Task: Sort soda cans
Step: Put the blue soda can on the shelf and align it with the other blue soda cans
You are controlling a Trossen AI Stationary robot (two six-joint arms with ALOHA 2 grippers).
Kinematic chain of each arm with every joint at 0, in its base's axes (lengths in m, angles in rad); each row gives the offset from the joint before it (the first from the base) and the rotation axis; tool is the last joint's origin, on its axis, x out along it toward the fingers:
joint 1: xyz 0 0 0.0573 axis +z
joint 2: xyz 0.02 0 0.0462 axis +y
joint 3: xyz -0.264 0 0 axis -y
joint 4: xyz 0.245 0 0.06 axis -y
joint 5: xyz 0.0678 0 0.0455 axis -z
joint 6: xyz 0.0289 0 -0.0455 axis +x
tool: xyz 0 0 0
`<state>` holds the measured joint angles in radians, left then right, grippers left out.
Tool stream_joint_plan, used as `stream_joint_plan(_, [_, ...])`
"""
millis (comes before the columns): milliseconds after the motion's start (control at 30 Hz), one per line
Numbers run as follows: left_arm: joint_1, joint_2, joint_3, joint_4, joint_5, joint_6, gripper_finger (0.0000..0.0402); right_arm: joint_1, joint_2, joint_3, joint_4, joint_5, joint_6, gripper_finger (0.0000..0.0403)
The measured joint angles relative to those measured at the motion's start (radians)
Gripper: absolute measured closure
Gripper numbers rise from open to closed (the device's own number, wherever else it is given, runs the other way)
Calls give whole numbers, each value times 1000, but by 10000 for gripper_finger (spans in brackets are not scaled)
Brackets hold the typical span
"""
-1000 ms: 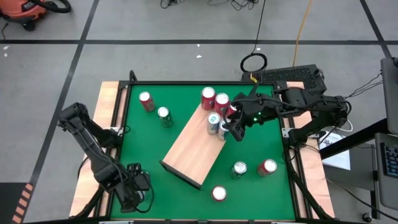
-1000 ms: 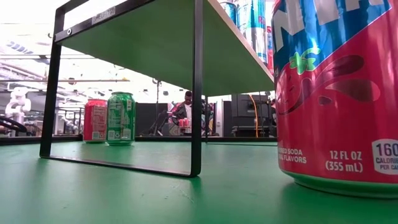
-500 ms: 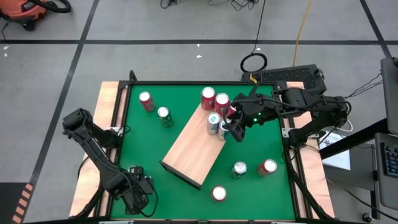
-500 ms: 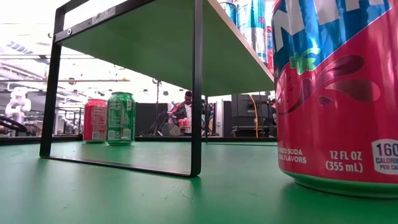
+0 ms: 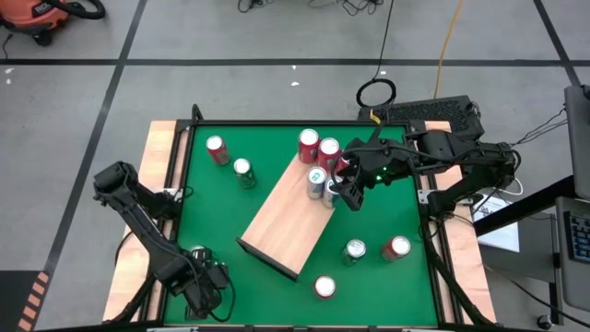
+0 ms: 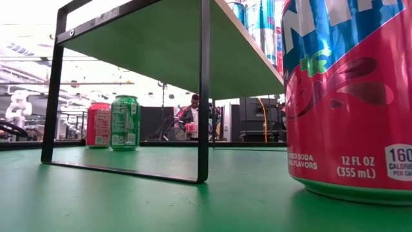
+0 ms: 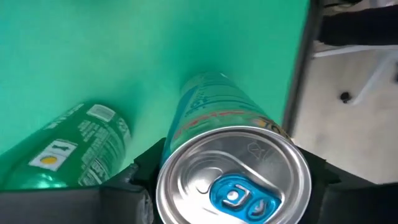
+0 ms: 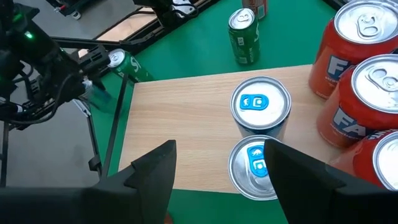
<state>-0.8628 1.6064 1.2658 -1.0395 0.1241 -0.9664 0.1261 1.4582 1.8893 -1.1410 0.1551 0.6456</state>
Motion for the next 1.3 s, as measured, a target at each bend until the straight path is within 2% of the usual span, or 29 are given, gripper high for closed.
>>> stream_joint_plan(367, [110, -160, 92, -81, 46, -199, 172, 0, 0, 0, 76, 0, -11, 170])
stream_joint_plan(567, [211, -291, 188, -106, 48, -383, 171, 10, 0, 0, 219, -3, 6, 170])
stream_joint_plan(733, [297, -378, 266, -94, 23, -490, 170, 43, 3, 0, 353, -53, -57, 169])
stream_joint_plan(833, [340, -415, 310, -86, -43, -518, 170, 71, 14, 0, 403, -54, -101, 163])
stream_joint_plan(1067, [441, -460, 346, 36, -337, -516, 170, 127, 65, 0, 503, -30, -199, 123])
stream_joint_plan(1300, [515, -441, 346, 159, -430, -440, 169, 152, 95, -2, 592, 79, -350, 68])
